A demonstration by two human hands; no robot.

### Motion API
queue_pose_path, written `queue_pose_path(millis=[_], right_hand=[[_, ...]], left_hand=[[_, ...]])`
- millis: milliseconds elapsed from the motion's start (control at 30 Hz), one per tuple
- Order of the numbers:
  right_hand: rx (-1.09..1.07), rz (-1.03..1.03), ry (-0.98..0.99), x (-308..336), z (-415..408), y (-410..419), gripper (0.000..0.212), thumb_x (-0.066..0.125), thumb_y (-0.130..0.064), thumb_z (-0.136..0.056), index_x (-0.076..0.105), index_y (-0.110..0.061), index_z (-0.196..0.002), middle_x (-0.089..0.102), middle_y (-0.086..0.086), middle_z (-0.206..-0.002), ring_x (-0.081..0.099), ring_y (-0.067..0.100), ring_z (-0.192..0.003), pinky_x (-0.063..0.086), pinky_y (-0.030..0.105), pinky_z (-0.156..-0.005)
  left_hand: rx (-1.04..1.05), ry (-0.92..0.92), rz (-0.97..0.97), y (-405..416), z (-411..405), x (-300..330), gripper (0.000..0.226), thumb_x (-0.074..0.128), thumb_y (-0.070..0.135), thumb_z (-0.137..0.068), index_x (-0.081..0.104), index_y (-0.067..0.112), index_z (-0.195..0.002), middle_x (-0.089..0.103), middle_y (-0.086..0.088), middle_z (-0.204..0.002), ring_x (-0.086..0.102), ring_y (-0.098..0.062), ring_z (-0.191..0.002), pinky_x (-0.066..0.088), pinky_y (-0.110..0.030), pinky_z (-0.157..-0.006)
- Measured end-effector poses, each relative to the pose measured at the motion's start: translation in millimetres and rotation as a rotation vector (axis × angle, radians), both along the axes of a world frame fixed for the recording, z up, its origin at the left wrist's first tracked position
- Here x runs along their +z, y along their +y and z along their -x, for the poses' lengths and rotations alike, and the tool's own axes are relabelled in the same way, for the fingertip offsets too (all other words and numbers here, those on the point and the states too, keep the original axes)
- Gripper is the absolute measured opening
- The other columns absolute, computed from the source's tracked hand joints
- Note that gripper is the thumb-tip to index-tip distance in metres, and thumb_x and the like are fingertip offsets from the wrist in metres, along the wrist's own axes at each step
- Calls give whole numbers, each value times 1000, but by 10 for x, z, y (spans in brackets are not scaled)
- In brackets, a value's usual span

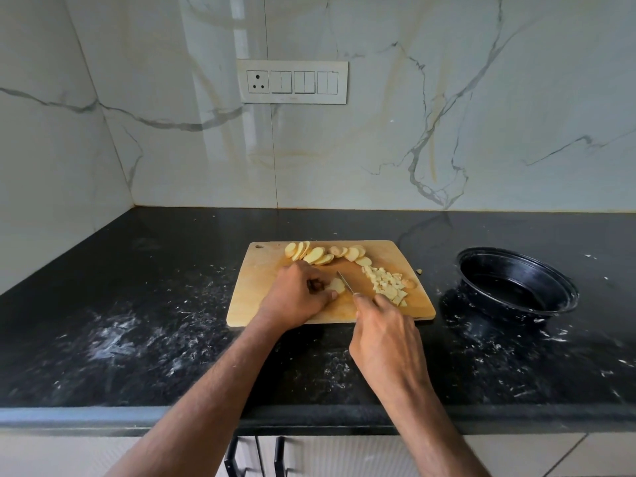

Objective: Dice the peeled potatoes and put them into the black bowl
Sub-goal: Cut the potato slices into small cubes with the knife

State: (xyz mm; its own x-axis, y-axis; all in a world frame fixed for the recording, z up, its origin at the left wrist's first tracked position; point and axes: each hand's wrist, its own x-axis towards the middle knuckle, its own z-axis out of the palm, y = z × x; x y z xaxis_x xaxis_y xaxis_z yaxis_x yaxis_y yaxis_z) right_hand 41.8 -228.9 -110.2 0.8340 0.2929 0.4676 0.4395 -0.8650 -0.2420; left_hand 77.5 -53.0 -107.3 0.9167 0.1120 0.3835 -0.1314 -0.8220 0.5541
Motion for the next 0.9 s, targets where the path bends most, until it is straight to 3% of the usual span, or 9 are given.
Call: queue_pose_path(millis=[133, 567, 900], right_hand=[[-19, -19, 8, 10, 5, -3, 33, 62, -20, -94, 63, -16, -127, 67, 2, -100, 70, 16, -75, 59, 28, -64], [49, -56, -17, -36, -32, -2, 37, 64, -18, -94, 61, -10, -131, 69, 6, -107, 69, 15, -79, 60, 27, -69], [103, -52, 26, -24, -26, 1, 43, 56, -19, -98, 53, -16, -141, 66, 1, -113, 69, 15, -85, 61, 30, -73]], left_hand=[[15, 8, -27, -32, 7, 1, 40, 78, 43, -84, 74, 21, -117, 65, 3, -112, 58, -10, -97, 45, -19, -83], [36, -8, -22, -69, 13, 18, 39, 79, 41, -84, 75, 20, -117, 66, 0, -107, 58, -14, -96, 51, -28, -87], [28, -22, -67, -69, -11, -1, 30, 76, 40, -86, 77, 22, -111, 66, 3, -103, 54, -14, -95, 42, -26, -83]])
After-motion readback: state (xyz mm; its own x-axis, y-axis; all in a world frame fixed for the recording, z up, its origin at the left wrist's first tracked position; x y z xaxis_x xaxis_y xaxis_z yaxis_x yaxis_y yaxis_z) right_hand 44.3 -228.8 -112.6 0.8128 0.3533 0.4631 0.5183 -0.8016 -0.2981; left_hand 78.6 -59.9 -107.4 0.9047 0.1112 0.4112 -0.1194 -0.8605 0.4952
